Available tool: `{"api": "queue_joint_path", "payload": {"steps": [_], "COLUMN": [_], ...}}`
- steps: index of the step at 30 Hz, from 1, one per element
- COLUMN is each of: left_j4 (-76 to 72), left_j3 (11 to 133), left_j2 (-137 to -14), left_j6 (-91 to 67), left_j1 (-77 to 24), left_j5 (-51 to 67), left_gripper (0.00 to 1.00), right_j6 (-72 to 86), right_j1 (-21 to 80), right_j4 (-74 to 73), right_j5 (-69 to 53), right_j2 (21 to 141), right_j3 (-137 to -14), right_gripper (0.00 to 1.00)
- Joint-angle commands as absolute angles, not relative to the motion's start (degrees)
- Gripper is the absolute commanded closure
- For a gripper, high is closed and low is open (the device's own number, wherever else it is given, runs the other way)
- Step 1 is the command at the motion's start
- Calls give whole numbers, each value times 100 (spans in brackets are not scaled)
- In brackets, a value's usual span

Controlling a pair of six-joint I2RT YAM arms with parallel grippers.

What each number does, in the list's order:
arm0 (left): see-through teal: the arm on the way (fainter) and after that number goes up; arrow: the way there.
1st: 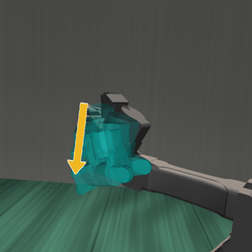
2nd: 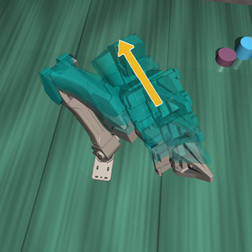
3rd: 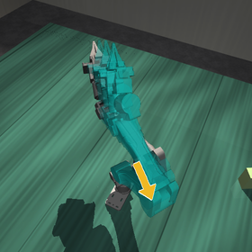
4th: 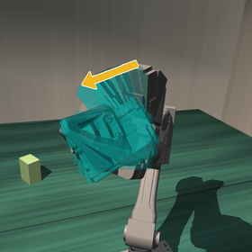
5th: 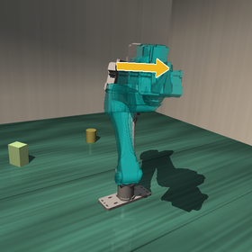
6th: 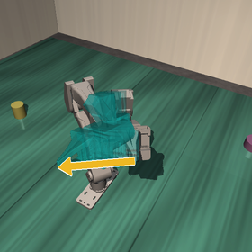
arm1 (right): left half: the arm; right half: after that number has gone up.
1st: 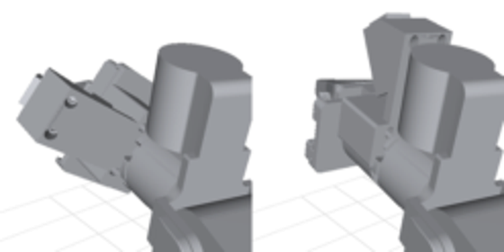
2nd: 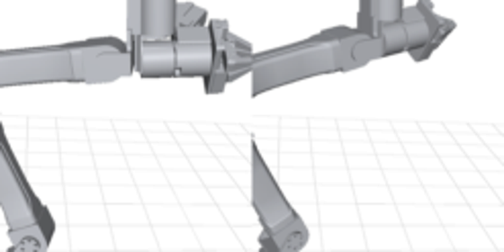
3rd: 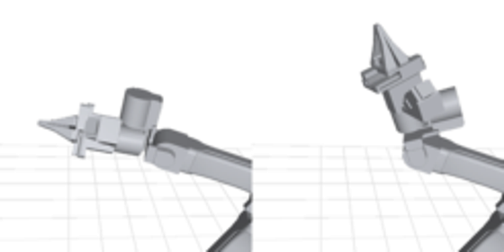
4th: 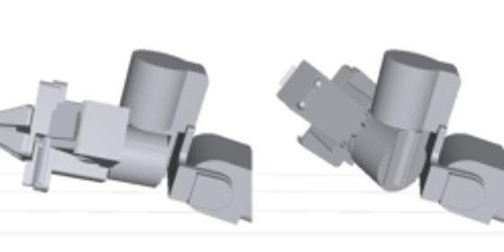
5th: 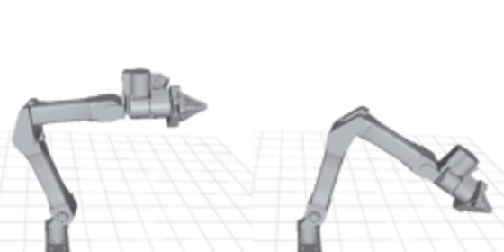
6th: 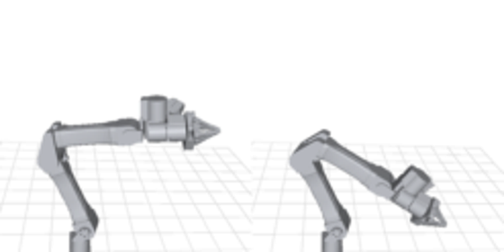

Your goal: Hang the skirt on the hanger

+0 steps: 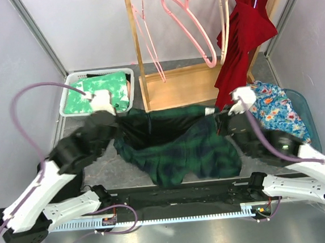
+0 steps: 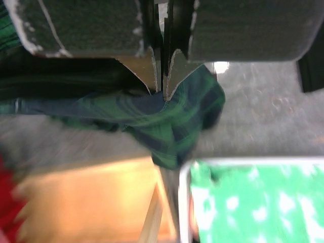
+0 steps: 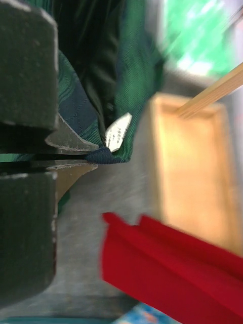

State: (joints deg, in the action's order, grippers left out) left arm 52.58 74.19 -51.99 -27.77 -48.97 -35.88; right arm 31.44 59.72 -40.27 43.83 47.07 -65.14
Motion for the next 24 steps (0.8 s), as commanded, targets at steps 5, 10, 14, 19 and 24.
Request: {"api": "queue_joint_path", "payload": {"steps": [5, 10, 14, 19, 24], "left_j4": [3789, 3445, 3454, 3507, 3507], "left_j3": [5073, 4834, 4921, 4983, 4992], "left_j2": [-5809, -5924, -5854, -5792, -5739], "left_j6": [-3287, -3348, -3322, -3313, -3305], "left_j1": [-4290, -4069, -4052, -4052, -4052], "left_j5": [-2428, -2083, -1987, -1925, -1855], "left_gripper": [98, 98, 98, 98, 98], "right_j6": [4430, 4281, 3834, 2955, 2085], "right_j1": [5845, 5468, 5440, 5449, 5440], "right_j4": [-3507, -3332, -3357, -3489, -3568], "right_j5": [4316, 4087, 3947, 3535, 3287], "right_j2": [4869, 5141, 5300, 5405, 5589], "right_j3": [-4272, -4139, -4709, -6229, -7879], "right_gripper": [100, 100, 49, 33, 30]}}
